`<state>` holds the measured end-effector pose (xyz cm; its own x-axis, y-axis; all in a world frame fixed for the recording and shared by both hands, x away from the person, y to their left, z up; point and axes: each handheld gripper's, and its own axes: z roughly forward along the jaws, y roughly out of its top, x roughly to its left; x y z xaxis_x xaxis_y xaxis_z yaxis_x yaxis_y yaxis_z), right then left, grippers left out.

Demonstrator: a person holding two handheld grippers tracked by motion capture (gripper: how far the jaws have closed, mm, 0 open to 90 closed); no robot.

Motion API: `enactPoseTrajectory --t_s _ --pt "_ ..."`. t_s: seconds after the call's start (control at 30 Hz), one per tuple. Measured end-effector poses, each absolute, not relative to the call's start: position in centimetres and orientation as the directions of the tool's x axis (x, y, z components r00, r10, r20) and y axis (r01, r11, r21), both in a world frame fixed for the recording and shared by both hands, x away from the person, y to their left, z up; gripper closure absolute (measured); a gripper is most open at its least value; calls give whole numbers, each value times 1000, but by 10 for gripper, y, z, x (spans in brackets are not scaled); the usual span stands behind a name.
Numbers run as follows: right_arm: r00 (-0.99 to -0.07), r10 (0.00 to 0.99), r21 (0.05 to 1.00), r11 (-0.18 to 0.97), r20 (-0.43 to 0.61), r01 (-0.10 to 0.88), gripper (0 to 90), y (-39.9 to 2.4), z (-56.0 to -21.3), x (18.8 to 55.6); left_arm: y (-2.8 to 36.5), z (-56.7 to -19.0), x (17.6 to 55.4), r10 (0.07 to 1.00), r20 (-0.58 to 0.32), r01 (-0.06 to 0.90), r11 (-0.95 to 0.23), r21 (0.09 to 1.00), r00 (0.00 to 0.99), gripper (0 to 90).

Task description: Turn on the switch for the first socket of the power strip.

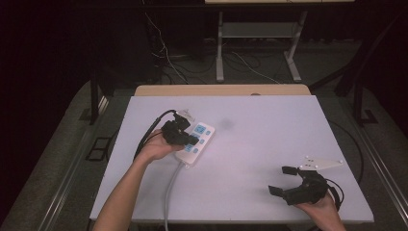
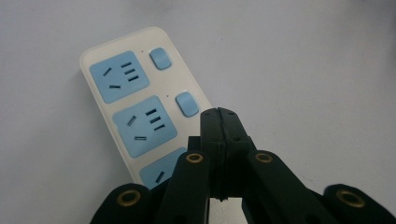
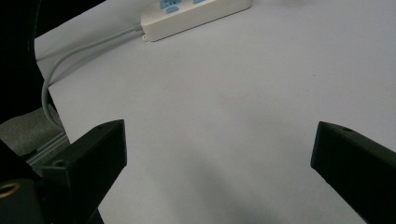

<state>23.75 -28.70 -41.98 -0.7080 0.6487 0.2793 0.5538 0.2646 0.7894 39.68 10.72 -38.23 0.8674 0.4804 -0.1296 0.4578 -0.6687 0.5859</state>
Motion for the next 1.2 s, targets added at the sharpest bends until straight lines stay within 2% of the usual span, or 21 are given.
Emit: enactPoseTrajectory --t_s 0.67,1.2 --pt "-714 643 788 272 277 552 30 -286 -420 237 98 -399 399 459 -128 453 -723 522 879 892" --pt "-706 651 796 254 279 549 30 -287 -419 237 101 -404 402 475 -182 494 -699 516 861 897"
